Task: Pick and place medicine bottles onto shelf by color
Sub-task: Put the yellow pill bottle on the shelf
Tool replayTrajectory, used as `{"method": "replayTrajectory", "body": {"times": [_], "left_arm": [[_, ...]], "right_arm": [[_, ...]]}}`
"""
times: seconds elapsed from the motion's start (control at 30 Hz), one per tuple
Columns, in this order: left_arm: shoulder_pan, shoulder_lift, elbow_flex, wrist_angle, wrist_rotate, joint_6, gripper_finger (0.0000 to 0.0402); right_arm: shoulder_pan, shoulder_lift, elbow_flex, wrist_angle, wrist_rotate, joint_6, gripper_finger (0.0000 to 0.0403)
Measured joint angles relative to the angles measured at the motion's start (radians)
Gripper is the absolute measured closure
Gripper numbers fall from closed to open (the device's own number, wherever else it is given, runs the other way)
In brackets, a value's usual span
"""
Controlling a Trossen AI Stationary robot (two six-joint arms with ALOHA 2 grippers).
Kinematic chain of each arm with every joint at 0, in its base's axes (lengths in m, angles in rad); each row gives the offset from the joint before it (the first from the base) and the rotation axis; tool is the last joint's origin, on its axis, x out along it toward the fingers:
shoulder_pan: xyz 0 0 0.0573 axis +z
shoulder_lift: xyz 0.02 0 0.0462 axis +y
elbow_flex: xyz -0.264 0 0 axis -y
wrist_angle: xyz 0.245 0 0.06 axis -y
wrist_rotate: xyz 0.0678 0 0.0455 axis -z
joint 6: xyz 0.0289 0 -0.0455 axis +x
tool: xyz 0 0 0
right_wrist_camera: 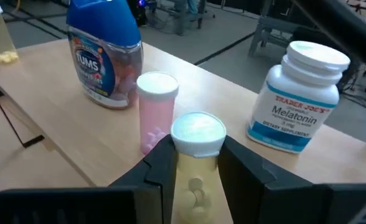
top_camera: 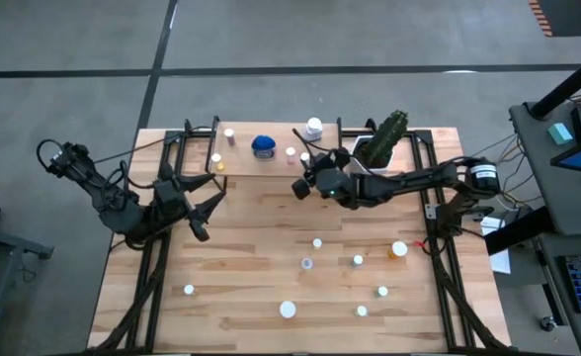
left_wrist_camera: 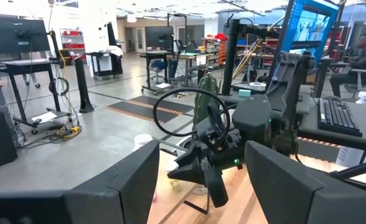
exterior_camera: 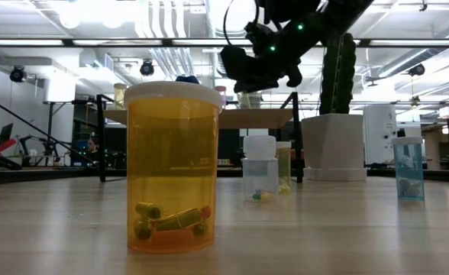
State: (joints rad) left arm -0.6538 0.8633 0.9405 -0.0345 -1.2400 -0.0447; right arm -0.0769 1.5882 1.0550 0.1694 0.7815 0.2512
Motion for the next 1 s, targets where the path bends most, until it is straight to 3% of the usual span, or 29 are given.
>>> {"method": "replayTrajectory", "body": {"times": [0.53,0.77,1.0], "left_arm": [[0.000,0.001,0.000,0.000,0.000,0.000,0.0180],[0.000,0.001,0.000,-0.001,0.000,0.000,0.0180],[0.000,0.001,0.000,-0.001,0.000,0.000,0.0180]], "right_arm": [[0.005,0.013,0.024,-0.097,0.003,0.052,0.0243],[0.005,-0.018,0.046,-0.095,0.005,0.018,0.0226],[0.007,-0.036,0.121,-0.200,0.005,0.009,0.0220]]}}
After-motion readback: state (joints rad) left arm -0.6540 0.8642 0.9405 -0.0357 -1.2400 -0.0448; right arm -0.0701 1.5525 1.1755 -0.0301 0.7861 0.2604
